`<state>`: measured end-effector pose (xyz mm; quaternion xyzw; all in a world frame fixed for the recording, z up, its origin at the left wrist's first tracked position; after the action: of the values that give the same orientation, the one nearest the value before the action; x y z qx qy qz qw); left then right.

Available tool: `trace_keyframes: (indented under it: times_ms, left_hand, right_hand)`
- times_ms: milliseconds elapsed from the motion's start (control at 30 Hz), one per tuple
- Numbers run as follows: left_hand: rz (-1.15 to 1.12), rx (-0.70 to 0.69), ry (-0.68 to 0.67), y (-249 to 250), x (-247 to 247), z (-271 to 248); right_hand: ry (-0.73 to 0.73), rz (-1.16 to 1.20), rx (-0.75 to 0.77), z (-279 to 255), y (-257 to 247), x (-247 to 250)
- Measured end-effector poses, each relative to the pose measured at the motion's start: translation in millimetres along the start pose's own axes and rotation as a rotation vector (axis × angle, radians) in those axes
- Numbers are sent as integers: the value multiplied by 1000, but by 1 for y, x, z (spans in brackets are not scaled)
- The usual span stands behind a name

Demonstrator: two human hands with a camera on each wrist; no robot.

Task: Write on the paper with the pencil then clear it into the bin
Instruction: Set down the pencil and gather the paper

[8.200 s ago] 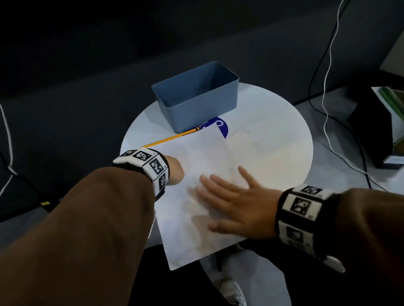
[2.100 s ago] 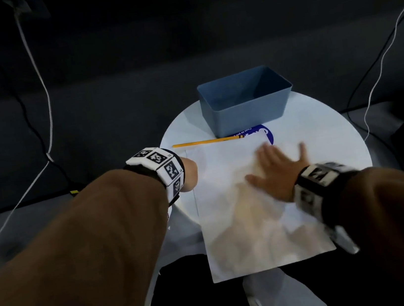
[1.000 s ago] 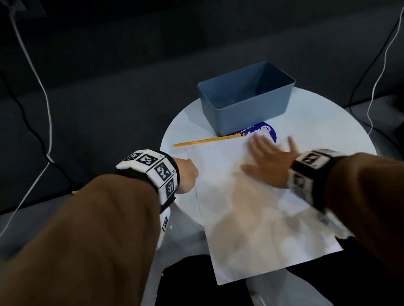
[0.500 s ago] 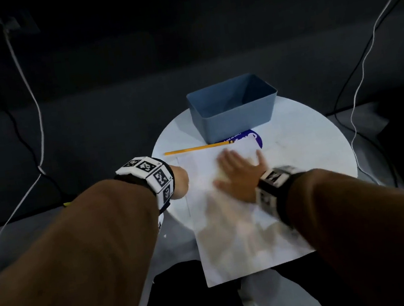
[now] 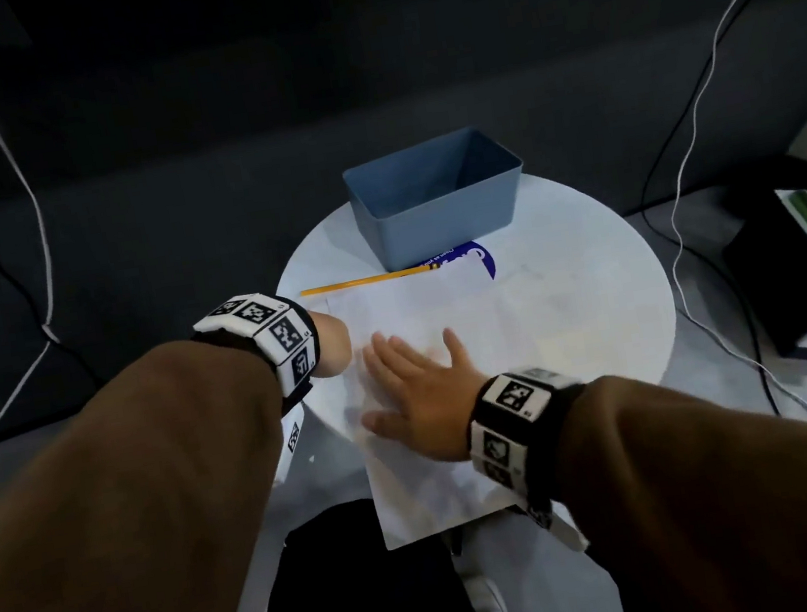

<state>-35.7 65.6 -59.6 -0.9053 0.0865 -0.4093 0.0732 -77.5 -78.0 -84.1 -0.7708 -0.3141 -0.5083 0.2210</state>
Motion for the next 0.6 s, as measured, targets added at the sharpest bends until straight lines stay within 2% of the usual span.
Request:
trace_keyframes:
  times_ms: [100, 267, 333, 400, 467, 600]
  left_hand:
    - [-4, 1, 32, 1, -1, -1]
    - [55, -2, 13, -5, -6, 3]
    - [74, 8, 5, -2, -3, 4]
    - [85, 19, -9, 0, -1, 3]
    - [161, 7, -15, 2, 0, 7]
    - [153, 0, -10, 0, -4, 11]
  right_hand:
    - [5, -43, -69, -5, 24, -13]
    - [-64, -46, -416, -24, 128, -12]
    - [-74, -4, -474, -34, 147, -5]
    - [-32, 20, -423, -37, 138, 4]
    - [2, 78, -304, -37, 110, 10]
    - [-33, 164, -82, -33, 51, 12]
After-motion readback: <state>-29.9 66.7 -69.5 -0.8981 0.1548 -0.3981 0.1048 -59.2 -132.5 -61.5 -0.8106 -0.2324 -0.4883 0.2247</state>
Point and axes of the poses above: each hand's wrist, its own z-axis towards the middle knuckle, its own x-axis out of the back of the hand, y = z × x, the point moved 3 cm from there along z, towards the middle knuckle, and after that the axes turned 9 degrees about -z, right-handed, at the moved point
